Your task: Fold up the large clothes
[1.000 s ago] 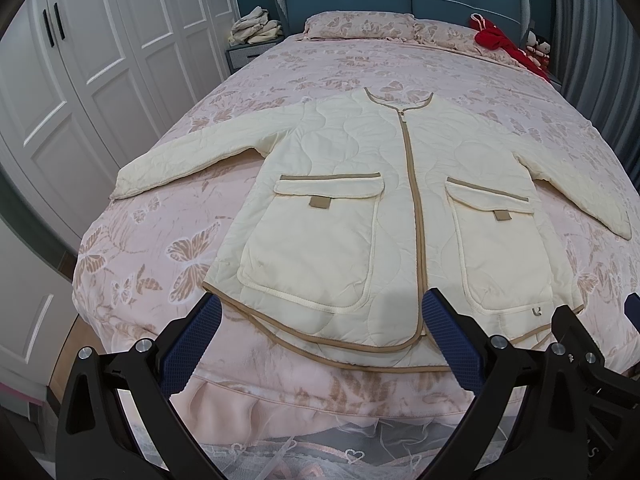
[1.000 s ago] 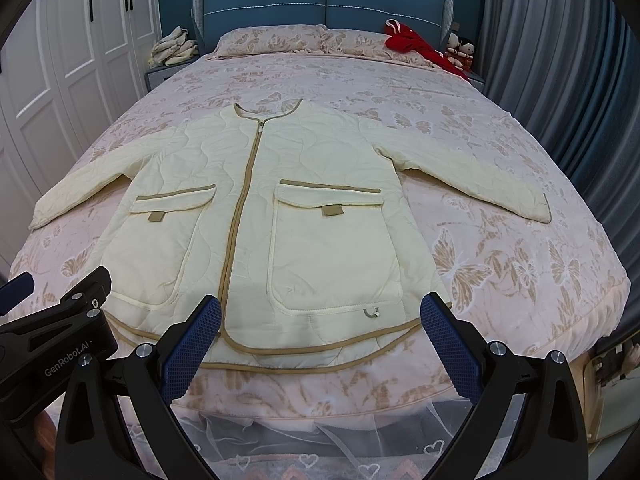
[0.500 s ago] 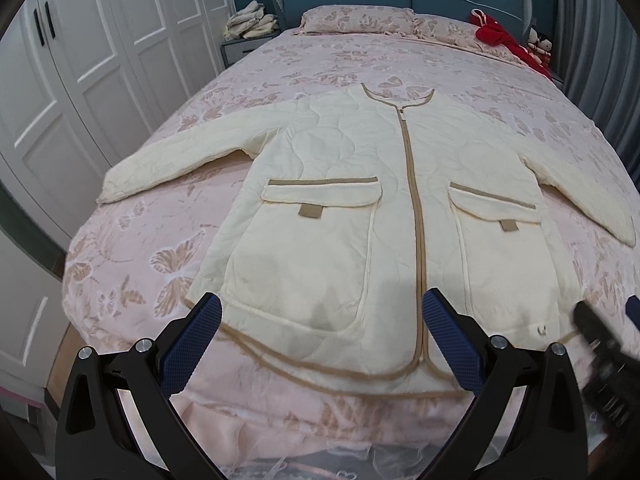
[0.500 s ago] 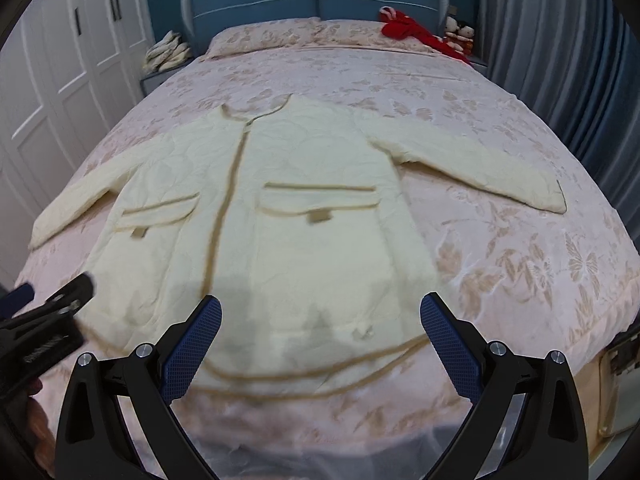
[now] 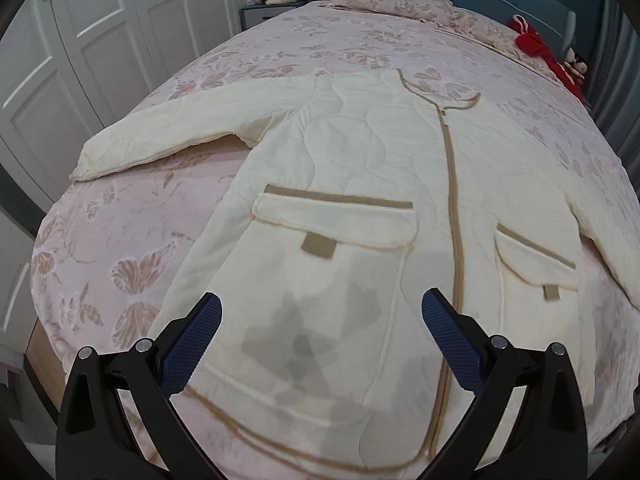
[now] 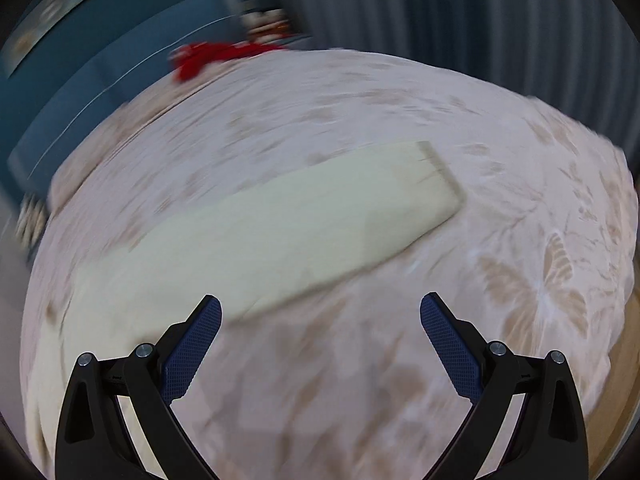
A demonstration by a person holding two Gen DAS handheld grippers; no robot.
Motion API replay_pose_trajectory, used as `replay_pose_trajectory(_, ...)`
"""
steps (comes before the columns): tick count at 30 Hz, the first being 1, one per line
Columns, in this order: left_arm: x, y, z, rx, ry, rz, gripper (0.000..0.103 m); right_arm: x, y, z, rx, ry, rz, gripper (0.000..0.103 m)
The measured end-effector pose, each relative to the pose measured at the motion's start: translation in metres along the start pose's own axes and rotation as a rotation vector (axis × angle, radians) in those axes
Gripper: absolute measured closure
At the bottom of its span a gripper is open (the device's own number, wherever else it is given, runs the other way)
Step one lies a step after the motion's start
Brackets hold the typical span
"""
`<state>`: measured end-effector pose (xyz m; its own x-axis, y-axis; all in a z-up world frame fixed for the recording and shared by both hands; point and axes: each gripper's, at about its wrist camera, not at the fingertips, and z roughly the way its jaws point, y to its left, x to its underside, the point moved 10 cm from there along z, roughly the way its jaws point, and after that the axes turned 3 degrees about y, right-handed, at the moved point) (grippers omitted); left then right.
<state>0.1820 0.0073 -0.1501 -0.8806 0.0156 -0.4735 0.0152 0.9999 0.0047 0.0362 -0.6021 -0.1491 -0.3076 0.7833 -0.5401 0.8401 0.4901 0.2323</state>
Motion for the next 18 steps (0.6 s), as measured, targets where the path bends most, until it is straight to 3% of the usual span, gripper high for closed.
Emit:
replay_pose_trajectory(3, -0.012, 0.0, 0.012, -0.018, -0.022, -0.02, 0.005, -0.028, -0.041, 0.035, 0.037, 0.004, 0.12, 0.005)
replay_pose_trajectory(7, -0.022, 0.0, 0.025, -0.032, -0.03, -0.041, 0.005, -0.04, -0.079, 0.074, 0.034, 0.044, 0.286, 0.005)
replay_pose_trajectory(9, -0.025, 0.0, 0.033, -0.035, -0.015, -0.041, 0.005, -0.039, -0.086, 0.085, 0.04, 0.055, 0.319, 0.012)
replay_pose_trajectory(12, -0.027, 0.001, 0.043, -0.046, 0.001, -0.041, 0.005, -0.045, -0.085, 0.098, 0.016, 0.055, 0.351, 0.037)
replay_pose_trajectory(14, -0.029, 0.003, 0.048, -0.05, 0.009, -0.047, 0.005, -0.052, -0.065, 0.102, -0.026, 0.066, 0.331, 0.074)
replay_pose_trajectory(16, -0.032, 0.005, 0.05, -0.04, 0.017, -0.059, 0.005, -0.06, -0.04, 0.097, -0.053, 0.06, 0.295, 0.09)
replay_pose_trajectory(18, -0.036, 0.008, 0.05, -0.029, 0.012, -0.072, 0.005, -0.075, 0.007, 0.077, -0.138, 0.012, 0.227, 0.092)
